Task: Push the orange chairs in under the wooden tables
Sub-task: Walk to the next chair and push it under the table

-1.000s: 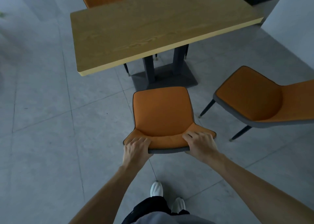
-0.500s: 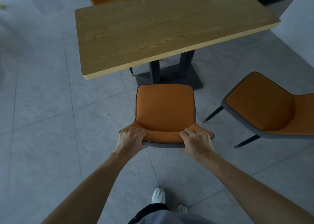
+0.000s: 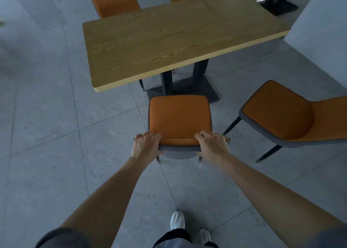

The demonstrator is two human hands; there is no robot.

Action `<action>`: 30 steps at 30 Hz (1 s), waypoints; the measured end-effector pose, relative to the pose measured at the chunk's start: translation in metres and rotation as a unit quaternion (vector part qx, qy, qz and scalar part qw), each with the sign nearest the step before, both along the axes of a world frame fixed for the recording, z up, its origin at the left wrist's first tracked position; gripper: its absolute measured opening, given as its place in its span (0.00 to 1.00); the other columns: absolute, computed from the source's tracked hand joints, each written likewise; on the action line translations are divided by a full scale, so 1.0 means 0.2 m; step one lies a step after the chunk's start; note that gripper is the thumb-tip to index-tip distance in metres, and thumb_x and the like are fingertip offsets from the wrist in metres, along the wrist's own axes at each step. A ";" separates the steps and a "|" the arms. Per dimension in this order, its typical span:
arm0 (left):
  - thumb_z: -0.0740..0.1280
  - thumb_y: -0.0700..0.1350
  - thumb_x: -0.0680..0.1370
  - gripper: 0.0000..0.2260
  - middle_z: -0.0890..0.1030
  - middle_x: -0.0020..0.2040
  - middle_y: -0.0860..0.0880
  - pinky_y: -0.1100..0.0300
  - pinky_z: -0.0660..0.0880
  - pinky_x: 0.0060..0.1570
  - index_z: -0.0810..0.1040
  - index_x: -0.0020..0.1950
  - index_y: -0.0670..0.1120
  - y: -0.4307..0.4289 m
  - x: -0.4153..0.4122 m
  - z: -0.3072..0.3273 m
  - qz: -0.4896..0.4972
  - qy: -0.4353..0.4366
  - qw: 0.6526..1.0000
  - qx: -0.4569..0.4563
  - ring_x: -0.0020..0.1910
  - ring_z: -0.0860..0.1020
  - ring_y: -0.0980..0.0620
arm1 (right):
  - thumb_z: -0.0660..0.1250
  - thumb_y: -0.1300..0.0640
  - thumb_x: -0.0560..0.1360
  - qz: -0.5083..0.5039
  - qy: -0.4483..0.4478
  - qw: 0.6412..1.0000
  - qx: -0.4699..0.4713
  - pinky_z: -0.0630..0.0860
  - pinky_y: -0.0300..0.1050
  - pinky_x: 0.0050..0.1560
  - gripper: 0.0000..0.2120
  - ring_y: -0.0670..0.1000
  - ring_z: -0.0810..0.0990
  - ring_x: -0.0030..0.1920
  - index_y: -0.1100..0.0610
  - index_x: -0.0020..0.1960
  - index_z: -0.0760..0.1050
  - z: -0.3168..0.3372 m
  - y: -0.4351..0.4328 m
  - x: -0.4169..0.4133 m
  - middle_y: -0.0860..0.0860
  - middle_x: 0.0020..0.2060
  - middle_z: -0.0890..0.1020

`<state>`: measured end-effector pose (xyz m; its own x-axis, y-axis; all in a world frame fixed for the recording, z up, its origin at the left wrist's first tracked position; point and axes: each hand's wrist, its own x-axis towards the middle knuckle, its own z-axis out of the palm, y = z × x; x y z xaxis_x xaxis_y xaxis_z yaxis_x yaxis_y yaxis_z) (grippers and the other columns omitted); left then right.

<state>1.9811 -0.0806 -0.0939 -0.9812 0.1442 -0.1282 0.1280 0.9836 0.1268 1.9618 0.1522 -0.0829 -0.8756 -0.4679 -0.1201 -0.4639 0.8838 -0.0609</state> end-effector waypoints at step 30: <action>0.66 0.56 0.76 0.16 0.77 0.53 0.50 0.49 0.69 0.56 0.71 0.56 0.48 0.18 0.00 0.10 -0.023 -0.068 0.994 -0.087 0.56 0.73 0.47 | 0.64 0.52 0.77 0.001 -0.061 0.998 0.025 0.69 0.60 0.58 0.19 0.59 0.70 0.57 0.58 0.63 0.64 0.04 0.09 0.03 0.59 0.57 0.70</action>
